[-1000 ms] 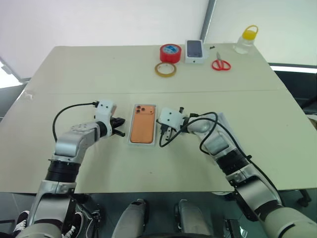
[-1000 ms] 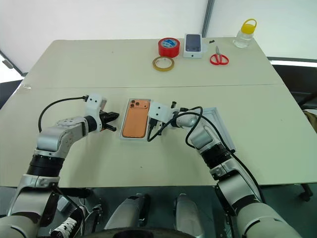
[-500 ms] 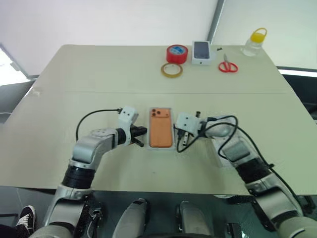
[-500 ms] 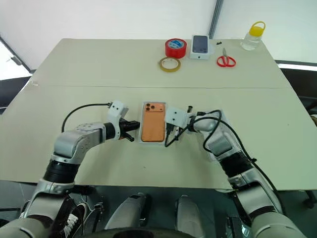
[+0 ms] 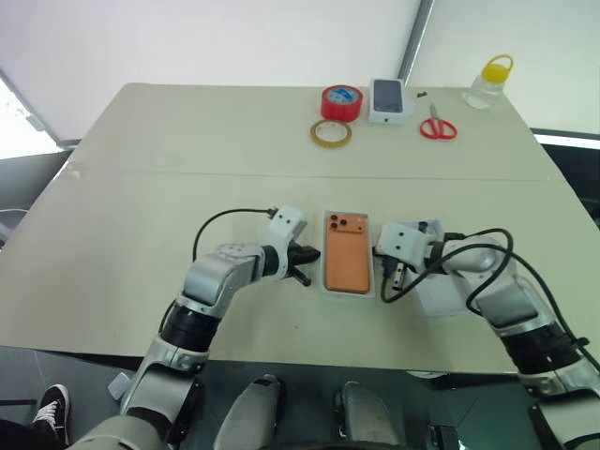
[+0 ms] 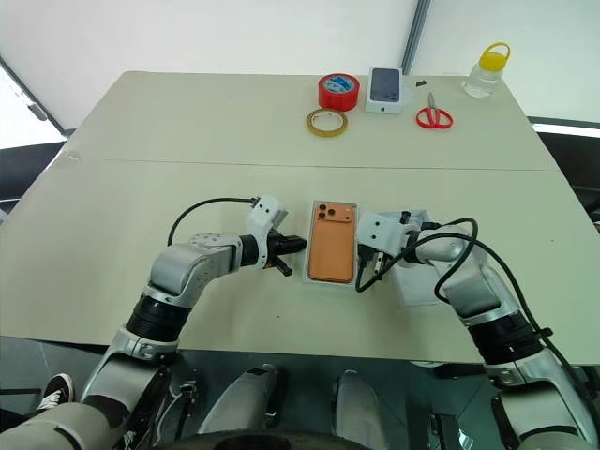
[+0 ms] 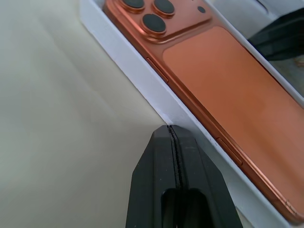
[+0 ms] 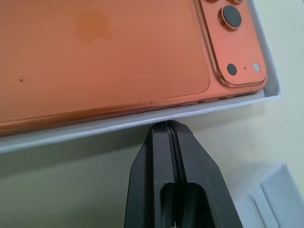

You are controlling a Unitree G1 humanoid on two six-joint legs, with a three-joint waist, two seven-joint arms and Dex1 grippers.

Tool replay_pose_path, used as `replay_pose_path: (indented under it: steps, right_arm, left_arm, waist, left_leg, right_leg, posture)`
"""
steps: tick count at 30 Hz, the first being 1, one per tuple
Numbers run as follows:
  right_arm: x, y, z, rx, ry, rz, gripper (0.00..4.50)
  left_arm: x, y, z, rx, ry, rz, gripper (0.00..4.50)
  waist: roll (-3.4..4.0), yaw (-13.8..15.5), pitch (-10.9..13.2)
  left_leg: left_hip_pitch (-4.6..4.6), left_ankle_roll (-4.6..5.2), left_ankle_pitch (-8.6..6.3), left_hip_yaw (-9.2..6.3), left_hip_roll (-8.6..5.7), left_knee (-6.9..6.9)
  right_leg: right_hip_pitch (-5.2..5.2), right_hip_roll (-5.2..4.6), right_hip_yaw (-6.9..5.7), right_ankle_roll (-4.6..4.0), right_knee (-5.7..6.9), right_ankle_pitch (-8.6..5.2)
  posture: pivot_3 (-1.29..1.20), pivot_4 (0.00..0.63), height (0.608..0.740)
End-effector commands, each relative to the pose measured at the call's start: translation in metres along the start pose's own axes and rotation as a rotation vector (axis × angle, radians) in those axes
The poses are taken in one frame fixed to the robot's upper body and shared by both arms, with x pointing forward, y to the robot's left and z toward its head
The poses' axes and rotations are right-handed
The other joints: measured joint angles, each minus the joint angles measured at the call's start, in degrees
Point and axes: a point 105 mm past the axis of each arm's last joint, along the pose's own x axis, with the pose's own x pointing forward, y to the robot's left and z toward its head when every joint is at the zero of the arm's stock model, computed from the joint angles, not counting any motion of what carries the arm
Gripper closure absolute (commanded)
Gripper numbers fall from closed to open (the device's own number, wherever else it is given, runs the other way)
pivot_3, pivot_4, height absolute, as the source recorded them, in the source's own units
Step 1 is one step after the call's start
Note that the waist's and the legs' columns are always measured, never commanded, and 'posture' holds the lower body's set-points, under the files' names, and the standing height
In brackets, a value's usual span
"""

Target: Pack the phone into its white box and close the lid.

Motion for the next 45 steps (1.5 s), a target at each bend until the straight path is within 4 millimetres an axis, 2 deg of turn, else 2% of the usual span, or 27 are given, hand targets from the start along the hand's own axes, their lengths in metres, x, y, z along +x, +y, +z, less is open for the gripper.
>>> replay_pose_path:
  steps: [1,7,15,20,23,30,31,34,37,40,41,43,45]
  right_arm:
    - [-0.003,0.006,0.017,-0.028,-0.070,0.043,4.50]
    - [-0.005,-0.004,0.013,-0.058,-0.047,0.010,4.50]
    - [-0.007,-0.035,-0.005,-0.086,0.017,-0.093,4.50]
    - [-0.010,-0.036,-0.008,-0.097,0.015,-0.085,4.50]
    - [-0.016,-0.037,-0.014,-0.103,0.023,-0.087,4.50]
    - [-0.031,-0.047,0.004,-0.011,-0.106,-0.170,4.50]
    - [-0.032,-0.048,0.006,0.064,-0.133,-0.168,4.50]
    - [-0.036,-0.058,0.019,0.283,-0.231,-0.247,3.66]
    - [-0.045,-0.061,0.020,0.299,-0.231,-0.343,2.15]
    - [-0.053,-0.054,0.003,0.379,-0.170,-0.429,0.44]
    - [-0.056,-0.047,0.000,0.431,-0.167,-0.445,0.02]
    - [-0.063,-0.034,-0.002,0.464,-0.148,-0.475,0.02]
    - [-0.067,-0.020,-0.004,0.479,-0.123,-0.492,0.02]
  left_arm:
    - [0.008,-0.012,0.004,0.004,0.001,-0.088,4.48]
    - [-0.004,0.004,-0.003,0.011,0.020,-0.048,4.48]
    - [-0.016,0.007,-0.003,-0.016,-0.022,-0.016,4.48]
    - [-0.028,0.012,0.007,0.001,-0.073,-0.001,4.48]
    - [-0.043,0.030,0.013,0.023,-0.112,0.067,4.48]
    - [-0.080,0.053,0.031,0.090,-0.248,0.141,4.48]
    - [-0.085,0.054,0.033,0.065,-0.266,0.131,4.24]
    - [-0.100,0.055,0.039,0.109,-0.302,0.110,3.21]
    - [-0.113,0.054,0.043,0.172,-0.339,0.096,1.70]
    - [-0.127,0.055,0.037,0.242,-0.352,0.097,0.03]
    - [-0.134,0.054,0.034,0.279,-0.359,0.095,0.00]
    - [-0.142,0.051,0.026,0.255,-0.364,0.061,0.00]
    - [-0.147,0.048,0.024,0.313,-0.380,0.067,0.00]
  waist:
    - [0.00,-0.05,0.00]
    - [-0.03,-0.92,0.02]
    - [-0.02,-1.12,0.03]
    - [-0.02,-1.16,0.04]
    - [-0.01,-1.27,0.05]
    - [0.01,-1.19,0.08]
    - [0.01,-1.20,0.08]
    - [-0.01,-1.35,0.11]
    - [0.04,-1.21,0.13]
    - [0.04,-0.91,0.13]
    - [0.03,-0.88,0.13]
    - [0.07,-0.93,0.14]
    - [0.14,-0.95,0.18]
  left_leg:
    - [0.00,0.00,0.00,0.00,0.01,0.00]
    - [-0.01,-0.01,0.00,-0.01,0.03,-0.02]
    - [0.00,-0.01,0.01,0.01,0.04,-0.01]
    - [-0.01,-0.02,0.01,0.01,0.04,-0.02]
    - [-0.01,-0.03,0.02,0.01,0.06,-0.02]
    - [-0.01,-0.03,0.02,0.02,0.07,-0.04]
    - [-0.01,-0.03,0.02,0.03,0.08,-0.05]
    - [-0.02,-0.03,0.02,0.01,0.12,-0.05]
    - [-0.03,-0.02,0.01,0.02,0.11,-0.08]
    - [-0.05,-0.01,0.01,0.02,0.10,-0.10]
    - [-0.06,-0.01,0.01,0.02,0.10,-0.11]
    - [-0.09,0.00,0.00,0.02,0.10,-0.18]
    - [-0.11,0.21,-0.12,0.03,0.10,-0.20]
  right_leg:
    - [-0.01,0.00,0.00,0.00,0.00,0.00]
    - [-0.03,0.01,0.00,0.00,0.01,0.00]
    - [-0.07,0.02,0.03,0.00,0.08,0.00]
    - [-0.10,0.03,0.04,-0.01,0.08,0.00]
    - [-0.13,0.05,0.05,-0.01,0.11,0.01]
    - [-0.14,0.05,0.07,-0.02,0.10,0.01]
    - [-0.14,0.05,0.08,-0.02,0.10,0.01]
    - [-0.15,0.07,0.08,-0.03,0.10,0.02]
    - [-0.20,0.06,0.11,-0.04,0.12,0.02]
    - [-0.20,0.03,0.11,-0.04,0.07,0.01]
    - [-0.20,0.03,0.10,-0.05,0.06,0.01]
    - [-0.25,0.01,0.13,-0.05,0.03,0.01]
    - [-0.31,0.01,0.16,-0.06,0.07,0.01]
  posture:
    - [0.00,0.150,0.740]
    - [0.00,0.150,0.740]
    - [0.00,0.150,0.740]
    - [0.00,0.150,0.740]
    - [0.00,0.150,0.740]
    - [0.00,0.150,0.740]
    - [0.00,0.150,0.740]
    - [0.00,0.150,0.740]
    - [0.00,0.150,0.740]
    - [0.00,0.150,0.740]
    - [0.00,0.150,0.740]
    - [0.00,0.150,0.740]
    - [0.00,0.150,0.740]
